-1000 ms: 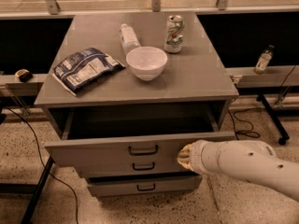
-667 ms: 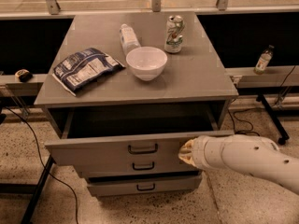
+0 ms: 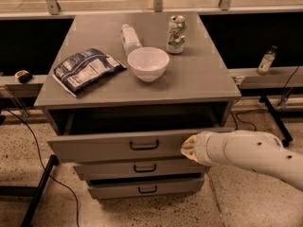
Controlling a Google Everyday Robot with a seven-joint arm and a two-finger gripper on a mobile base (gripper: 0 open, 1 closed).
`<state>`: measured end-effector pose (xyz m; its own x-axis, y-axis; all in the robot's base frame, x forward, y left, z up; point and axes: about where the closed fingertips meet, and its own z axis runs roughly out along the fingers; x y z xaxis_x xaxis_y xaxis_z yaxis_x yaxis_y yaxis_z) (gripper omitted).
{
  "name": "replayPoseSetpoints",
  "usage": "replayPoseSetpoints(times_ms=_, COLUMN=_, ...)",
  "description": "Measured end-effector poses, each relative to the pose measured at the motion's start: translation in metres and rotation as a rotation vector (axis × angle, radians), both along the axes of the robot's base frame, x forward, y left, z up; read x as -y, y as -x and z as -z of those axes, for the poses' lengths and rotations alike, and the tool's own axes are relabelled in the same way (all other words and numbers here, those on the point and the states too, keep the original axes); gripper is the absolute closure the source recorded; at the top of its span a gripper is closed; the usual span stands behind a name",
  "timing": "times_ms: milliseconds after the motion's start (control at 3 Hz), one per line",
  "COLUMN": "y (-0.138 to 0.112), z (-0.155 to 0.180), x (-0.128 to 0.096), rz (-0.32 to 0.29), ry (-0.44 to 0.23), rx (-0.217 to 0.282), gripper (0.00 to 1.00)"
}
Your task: Close top drawer
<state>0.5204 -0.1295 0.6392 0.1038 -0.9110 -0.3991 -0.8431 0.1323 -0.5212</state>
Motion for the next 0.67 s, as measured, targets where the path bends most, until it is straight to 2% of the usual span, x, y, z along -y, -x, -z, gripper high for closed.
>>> replayPoseSetpoints(times_ms=667, y=-0.0182, z=-0.0072, x=-0.0023, rz=0.012, ry=0.000, rx=0.016, gripper=1.00)
